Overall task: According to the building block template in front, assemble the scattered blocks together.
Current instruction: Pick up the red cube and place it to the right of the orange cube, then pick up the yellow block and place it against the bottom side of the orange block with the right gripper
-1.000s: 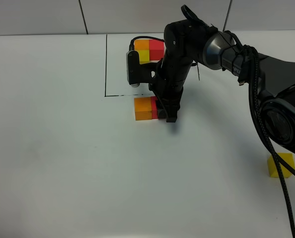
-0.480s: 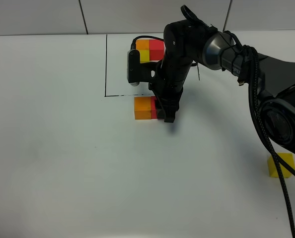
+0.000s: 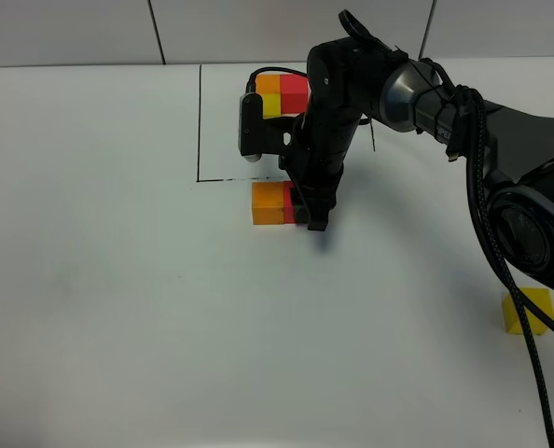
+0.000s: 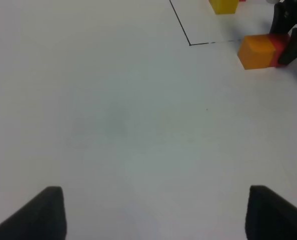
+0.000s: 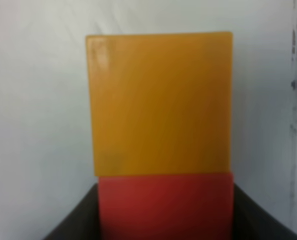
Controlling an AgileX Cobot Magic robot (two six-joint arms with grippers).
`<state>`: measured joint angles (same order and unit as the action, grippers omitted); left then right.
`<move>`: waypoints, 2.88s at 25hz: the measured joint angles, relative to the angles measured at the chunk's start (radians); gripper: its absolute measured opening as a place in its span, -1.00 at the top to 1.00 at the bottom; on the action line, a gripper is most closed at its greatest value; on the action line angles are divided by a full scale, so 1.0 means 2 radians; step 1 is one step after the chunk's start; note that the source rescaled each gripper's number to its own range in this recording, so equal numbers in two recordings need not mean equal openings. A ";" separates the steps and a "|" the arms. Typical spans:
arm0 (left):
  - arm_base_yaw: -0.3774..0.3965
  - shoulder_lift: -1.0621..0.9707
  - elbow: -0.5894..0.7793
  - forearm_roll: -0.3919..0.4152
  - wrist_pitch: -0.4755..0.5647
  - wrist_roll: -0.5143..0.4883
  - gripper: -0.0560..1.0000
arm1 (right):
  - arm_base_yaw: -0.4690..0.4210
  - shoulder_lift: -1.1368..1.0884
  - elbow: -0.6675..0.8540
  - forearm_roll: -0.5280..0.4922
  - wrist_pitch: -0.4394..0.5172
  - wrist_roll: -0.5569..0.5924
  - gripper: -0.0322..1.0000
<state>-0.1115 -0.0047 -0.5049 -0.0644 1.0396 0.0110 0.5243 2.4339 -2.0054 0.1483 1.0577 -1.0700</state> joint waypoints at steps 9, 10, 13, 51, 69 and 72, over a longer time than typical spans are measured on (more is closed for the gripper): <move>0.000 0.000 0.000 0.000 0.000 0.000 -0.30 | 0.001 -0.001 0.000 -0.002 0.000 -0.008 0.79; 0.000 0.000 0.000 0.000 0.000 0.000 -0.30 | 0.000 -0.001 0.001 -0.003 0.002 -0.009 0.67; 0.000 0.000 0.000 0.000 0.000 0.000 -0.30 | 0.000 -0.005 0.001 -0.011 0.009 -0.008 0.24; 0.000 0.000 0.000 0.001 0.000 -0.001 -0.30 | -0.228 -0.487 0.701 -0.012 -0.264 0.568 -0.14; 0.000 0.000 0.000 0.001 0.000 -0.001 -0.30 | -0.224 -0.378 0.703 -0.011 -0.358 0.565 0.91; 0.000 0.000 0.000 0.001 0.000 -0.001 -0.30 | -0.197 -0.379 0.703 -0.024 -0.356 0.568 0.92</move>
<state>-0.1115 -0.0047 -0.5049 -0.0620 1.0396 0.0093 0.1307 1.6765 -0.5989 0.0993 0.3457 0.0657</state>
